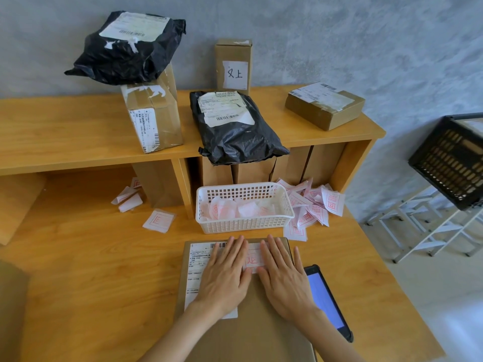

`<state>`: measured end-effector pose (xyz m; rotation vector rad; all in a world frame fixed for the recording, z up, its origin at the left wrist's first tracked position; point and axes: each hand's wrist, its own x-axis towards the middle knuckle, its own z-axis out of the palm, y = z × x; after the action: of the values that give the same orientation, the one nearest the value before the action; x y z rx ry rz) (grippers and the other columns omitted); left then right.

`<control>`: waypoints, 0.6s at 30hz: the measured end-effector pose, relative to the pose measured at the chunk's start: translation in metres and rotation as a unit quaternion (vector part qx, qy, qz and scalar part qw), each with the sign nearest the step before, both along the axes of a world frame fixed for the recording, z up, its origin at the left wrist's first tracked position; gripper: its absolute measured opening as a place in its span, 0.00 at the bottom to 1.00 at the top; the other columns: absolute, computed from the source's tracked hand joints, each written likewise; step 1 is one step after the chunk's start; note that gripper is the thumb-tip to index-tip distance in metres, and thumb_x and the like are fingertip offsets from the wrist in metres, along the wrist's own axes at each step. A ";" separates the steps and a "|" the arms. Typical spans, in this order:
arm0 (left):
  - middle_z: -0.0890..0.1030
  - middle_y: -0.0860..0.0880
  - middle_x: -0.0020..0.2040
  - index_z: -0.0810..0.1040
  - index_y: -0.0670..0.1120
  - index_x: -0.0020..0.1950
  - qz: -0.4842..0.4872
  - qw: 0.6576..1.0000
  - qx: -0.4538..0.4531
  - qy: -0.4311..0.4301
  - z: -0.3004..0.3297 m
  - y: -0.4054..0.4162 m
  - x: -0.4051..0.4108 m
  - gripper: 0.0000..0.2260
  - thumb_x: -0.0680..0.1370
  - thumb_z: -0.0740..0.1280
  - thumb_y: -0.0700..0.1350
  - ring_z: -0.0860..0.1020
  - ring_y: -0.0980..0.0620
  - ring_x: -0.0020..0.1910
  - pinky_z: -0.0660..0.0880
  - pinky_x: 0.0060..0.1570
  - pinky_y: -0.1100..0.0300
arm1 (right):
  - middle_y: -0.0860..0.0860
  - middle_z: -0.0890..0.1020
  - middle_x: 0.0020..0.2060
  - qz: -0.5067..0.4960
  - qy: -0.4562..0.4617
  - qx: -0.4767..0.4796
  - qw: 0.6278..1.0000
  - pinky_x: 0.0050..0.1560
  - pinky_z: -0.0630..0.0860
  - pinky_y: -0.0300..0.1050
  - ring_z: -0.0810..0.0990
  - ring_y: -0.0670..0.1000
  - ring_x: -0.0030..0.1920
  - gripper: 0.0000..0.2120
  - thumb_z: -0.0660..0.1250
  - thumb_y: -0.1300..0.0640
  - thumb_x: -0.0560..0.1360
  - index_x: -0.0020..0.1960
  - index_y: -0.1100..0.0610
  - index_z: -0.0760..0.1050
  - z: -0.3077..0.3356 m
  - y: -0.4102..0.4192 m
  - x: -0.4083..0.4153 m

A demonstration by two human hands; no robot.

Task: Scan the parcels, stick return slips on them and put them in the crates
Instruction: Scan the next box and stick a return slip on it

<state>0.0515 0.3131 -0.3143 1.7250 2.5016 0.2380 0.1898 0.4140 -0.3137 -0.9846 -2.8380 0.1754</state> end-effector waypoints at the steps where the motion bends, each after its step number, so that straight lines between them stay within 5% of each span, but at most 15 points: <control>1: 0.55 0.50 0.78 0.57 0.47 0.78 -0.009 1.000 0.023 -0.002 0.001 0.002 0.001 0.30 0.81 0.35 0.58 0.54 0.51 0.78 0.47 0.73 0.52 | 0.53 0.66 0.73 0.007 -0.001 0.003 1.000 0.70 0.53 0.54 0.58 0.50 0.75 0.26 0.41 0.45 0.84 0.75 0.56 0.61 0.001 0.000 -0.001; 3: 0.45 0.52 0.79 0.48 0.49 0.78 -0.025 0.999 0.024 -0.008 0.002 0.006 0.004 0.31 0.79 0.30 0.59 0.43 0.53 0.78 0.37 0.75 0.55 | 0.54 0.66 0.74 0.028 -0.013 0.006 1.000 0.70 0.54 0.55 0.60 0.52 0.75 0.27 0.39 0.46 0.84 0.75 0.56 0.63 0.002 -0.003 -0.005; 7: 0.68 0.48 0.74 0.68 0.44 0.73 -0.014 0.999 -0.036 -0.021 0.000 0.010 0.005 0.27 0.84 0.39 0.52 0.65 0.51 0.73 0.55 0.69 0.51 | 0.53 0.68 0.73 0.028 -0.040 -0.030 0.998 0.70 0.52 0.55 0.66 0.52 0.73 0.28 0.38 0.46 0.84 0.75 0.55 0.65 0.003 -0.005 -0.009; 12: 0.69 0.49 0.74 0.67 0.46 0.74 -0.008 0.998 -0.054 -0.031 0.003 0.008 0.002 0.26 0.84 0.40 0.52 0.66 0.51 0.73 0.56 0.69 0.51 | 0.50 0.67 0.73 0.014 -0.028 -0.072 0.997 0.70 0.52 0.54 0.64 0.50 0.74 0.26 0.39 0.45 0.84 0.76 0.51 0.61 0.003 -0.004 -0.007; 18: 0.65 0.50 0.76 0.62 0.55 0.77 0.020 0.996 -0.081 -0.014 -0.002 -0.005 -0.026 0.25 0.83 0.43 0.60 0.64 0.49 0.74 0.51 0.70 0.50 | 0.38 0.33 0.74 -0.004 -0.018 -0.125 0.992 0.75 0.34 0.49 0.28 0.41 0.74 0.27 0.28 0.37 0.73 0.72 0.36 0.30 0.000 0.011 0.007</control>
<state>0.0259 0.3081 -0.3167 1.6006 2.4613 0.0585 0.1969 0.4251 -0.3136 -1.0528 -2.8945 0.5303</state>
